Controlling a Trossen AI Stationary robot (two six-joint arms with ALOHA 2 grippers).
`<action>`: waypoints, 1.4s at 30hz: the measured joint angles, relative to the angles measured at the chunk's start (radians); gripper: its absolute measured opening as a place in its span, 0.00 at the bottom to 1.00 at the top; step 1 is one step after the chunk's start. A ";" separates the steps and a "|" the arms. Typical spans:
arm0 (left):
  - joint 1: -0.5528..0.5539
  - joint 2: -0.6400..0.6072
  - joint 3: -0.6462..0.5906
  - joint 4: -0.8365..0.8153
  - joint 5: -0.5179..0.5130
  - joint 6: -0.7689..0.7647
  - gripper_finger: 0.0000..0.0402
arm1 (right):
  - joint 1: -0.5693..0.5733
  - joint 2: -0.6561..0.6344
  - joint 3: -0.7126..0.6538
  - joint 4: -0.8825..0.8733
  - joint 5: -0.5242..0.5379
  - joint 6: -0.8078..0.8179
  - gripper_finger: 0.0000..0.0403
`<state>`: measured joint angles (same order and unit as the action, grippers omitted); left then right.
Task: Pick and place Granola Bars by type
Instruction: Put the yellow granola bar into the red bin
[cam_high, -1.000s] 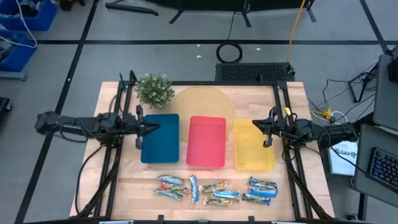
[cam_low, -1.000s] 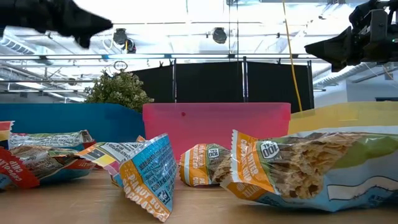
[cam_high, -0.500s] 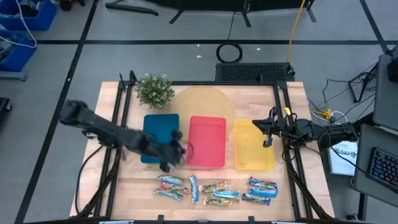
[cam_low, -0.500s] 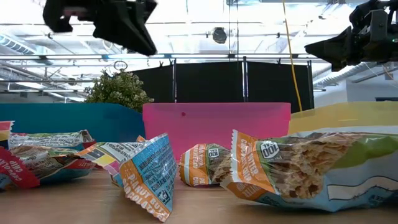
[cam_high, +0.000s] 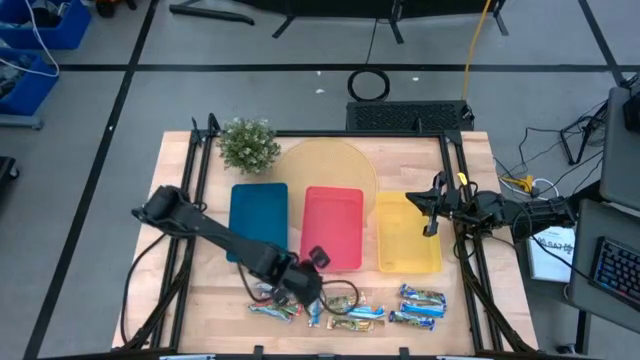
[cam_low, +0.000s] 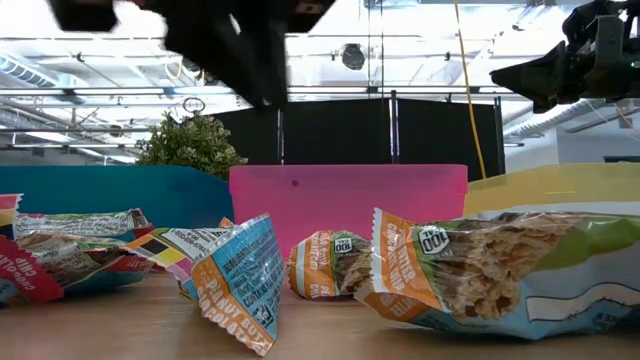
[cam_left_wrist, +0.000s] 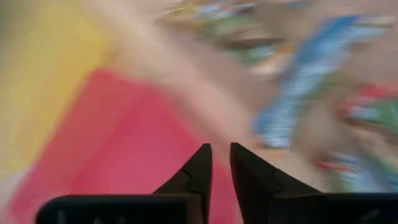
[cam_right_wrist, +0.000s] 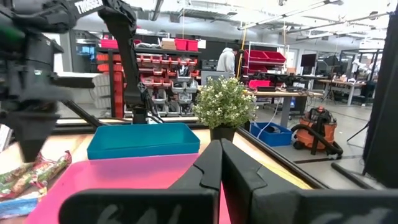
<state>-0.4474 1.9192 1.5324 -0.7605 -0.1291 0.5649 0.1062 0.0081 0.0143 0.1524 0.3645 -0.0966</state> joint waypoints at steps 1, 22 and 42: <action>0.000 0.012 0.025 -0.036 0.050 0.031 0.23 | 0.000 0.000 0.000 0.000 0.000 0.000 0.00; -0.063 0.186 0.067 0.073 0.124 0.267 0.71 | 0.000 0.001 0.000 -0.006 0.000 0.036 0.00; 0.037 0.196 0.062 0.007 0.184 0.319 0.59 | 0.000 0.007 0.000 -0.032 -0.003 0.094 0.00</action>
<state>-0.4103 2.1149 1.5940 -0.7536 0.0551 0.8842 0.1065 0.0147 0.0147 0.1207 0.3618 -0.0022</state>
